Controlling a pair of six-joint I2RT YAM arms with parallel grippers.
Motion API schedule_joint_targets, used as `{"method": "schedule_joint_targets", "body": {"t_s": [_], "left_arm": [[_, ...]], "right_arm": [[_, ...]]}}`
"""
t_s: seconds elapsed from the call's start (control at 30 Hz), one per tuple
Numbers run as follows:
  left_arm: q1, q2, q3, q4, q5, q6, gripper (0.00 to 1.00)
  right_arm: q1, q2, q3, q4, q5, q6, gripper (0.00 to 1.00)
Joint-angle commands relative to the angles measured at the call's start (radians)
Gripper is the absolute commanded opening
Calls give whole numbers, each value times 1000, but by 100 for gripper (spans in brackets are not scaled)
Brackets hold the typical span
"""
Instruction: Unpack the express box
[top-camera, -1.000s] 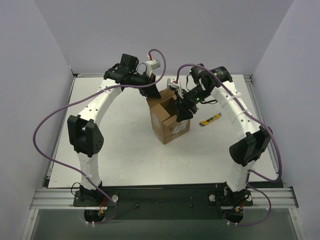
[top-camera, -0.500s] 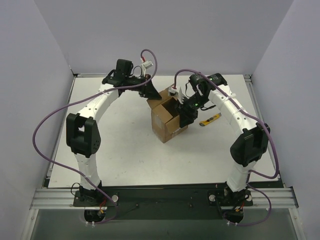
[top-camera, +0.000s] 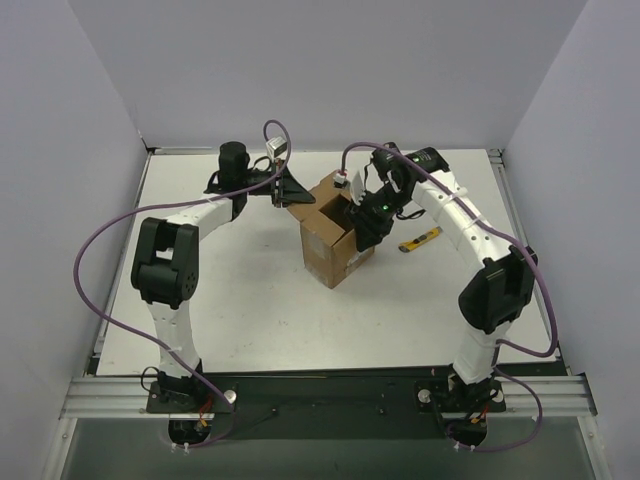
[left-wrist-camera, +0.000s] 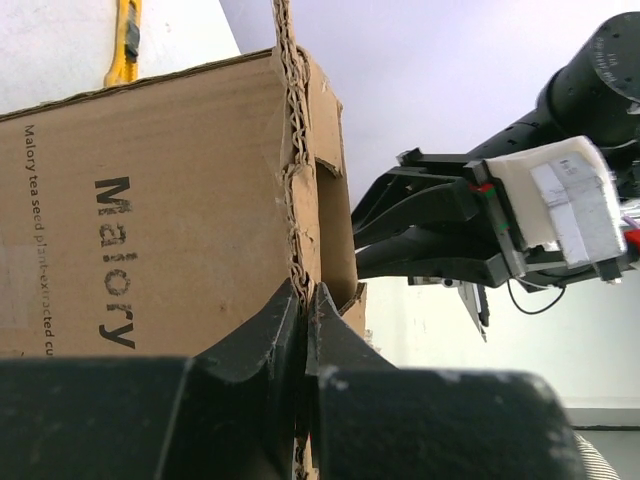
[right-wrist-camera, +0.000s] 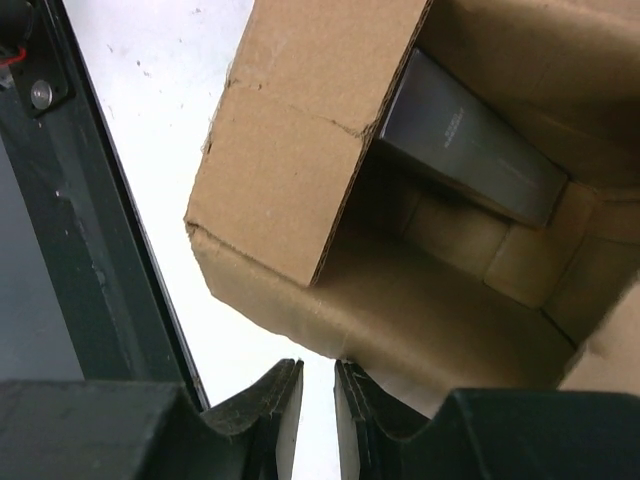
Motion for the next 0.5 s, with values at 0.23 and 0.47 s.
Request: {"method": "schedule_joint_targets", "body": {"t_s": [0.23,0.47], "left_arm": [[-40,15,57,44,91,12,0],[-49,17,82,20,85,32,0]], "right_arm": [[6,-140,153,296,-21,-5,27],[118,-64,-16,469,419,-28,59]]}}
